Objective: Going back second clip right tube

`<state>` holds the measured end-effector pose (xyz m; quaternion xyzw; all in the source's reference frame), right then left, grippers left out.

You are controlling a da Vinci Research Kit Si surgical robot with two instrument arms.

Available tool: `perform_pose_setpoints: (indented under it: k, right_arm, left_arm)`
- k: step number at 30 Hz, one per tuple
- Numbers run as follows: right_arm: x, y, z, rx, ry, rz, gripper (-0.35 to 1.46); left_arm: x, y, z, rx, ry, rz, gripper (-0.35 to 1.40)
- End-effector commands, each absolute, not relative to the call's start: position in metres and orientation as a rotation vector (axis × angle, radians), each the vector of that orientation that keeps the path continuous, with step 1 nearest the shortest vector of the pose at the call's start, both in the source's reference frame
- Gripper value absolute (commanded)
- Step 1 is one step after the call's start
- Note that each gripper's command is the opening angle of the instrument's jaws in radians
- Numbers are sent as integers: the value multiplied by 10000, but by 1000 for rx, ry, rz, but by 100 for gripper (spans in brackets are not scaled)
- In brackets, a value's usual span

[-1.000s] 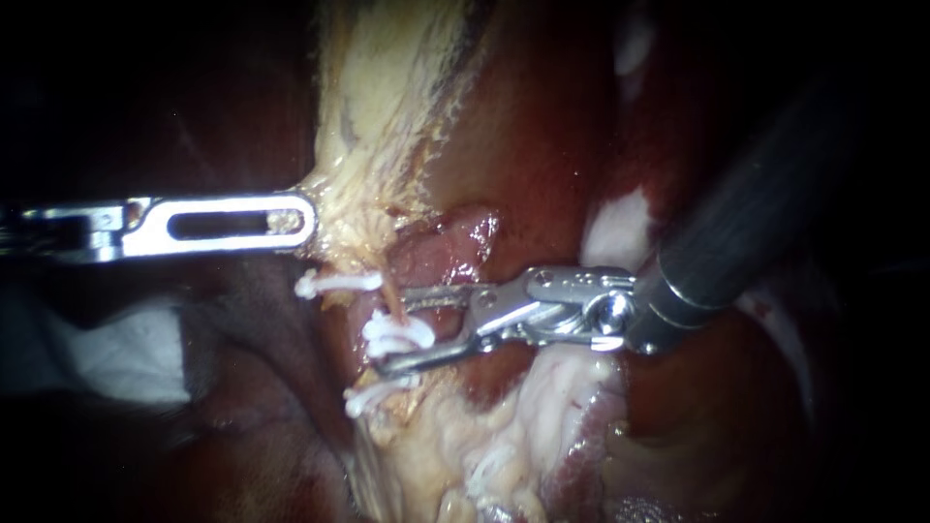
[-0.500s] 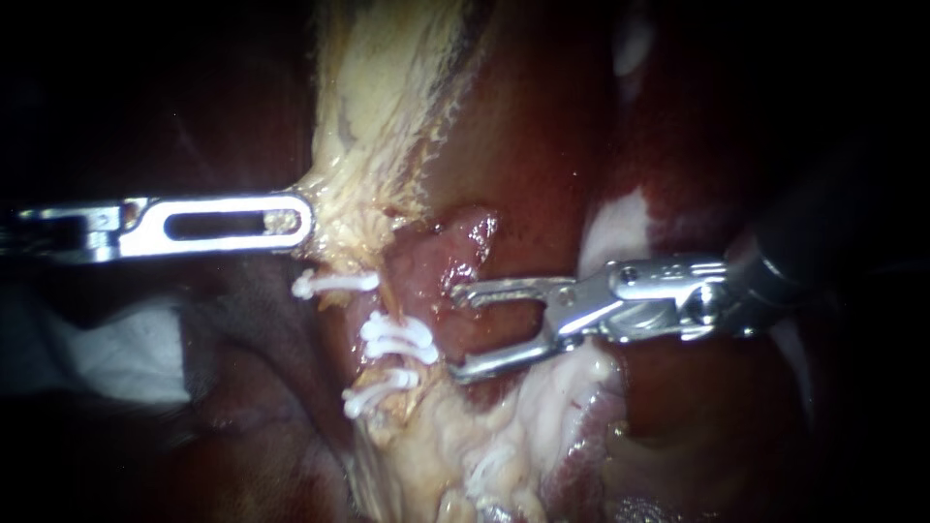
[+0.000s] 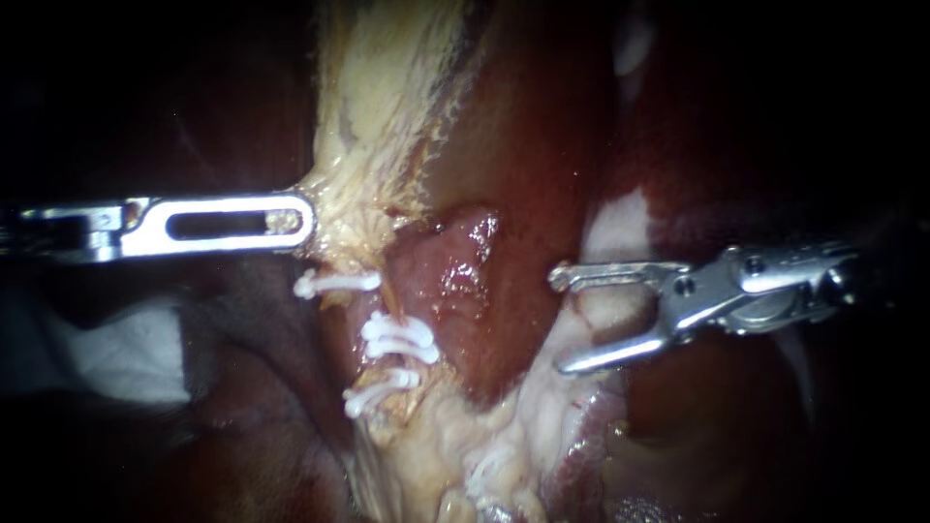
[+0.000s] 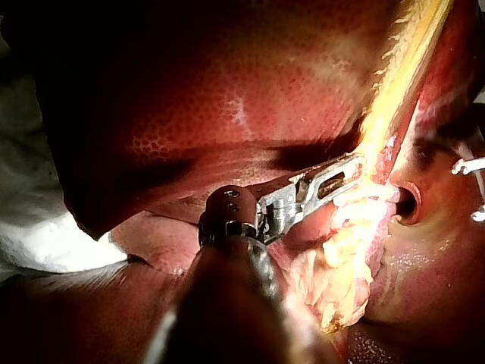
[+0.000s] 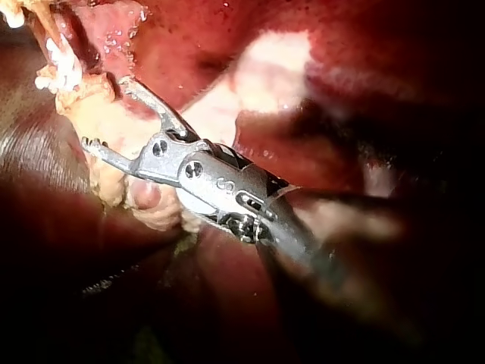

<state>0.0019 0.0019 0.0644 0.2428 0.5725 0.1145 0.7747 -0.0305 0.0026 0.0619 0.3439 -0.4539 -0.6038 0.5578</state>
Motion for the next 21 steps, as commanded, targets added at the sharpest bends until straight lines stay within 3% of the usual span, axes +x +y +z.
perform_pose_setpoints:
  k: [1, 12, 21]
  right_arm:
    - [17, 20, 643, 527, 1241, 251, 60]
    - [17, 18, 642, 526, 1244, 252, 60]
    - [17, 17, 642, 526, 1244, 251, 60]
  left_arm:
    - [-305, 26, 620, 811, -1070, -1425, -35]
    - [-316, 21, 634, 797, -1074, -1427, -35]
    - [-361, 16, 665, 808, -1067, -1401, -35]
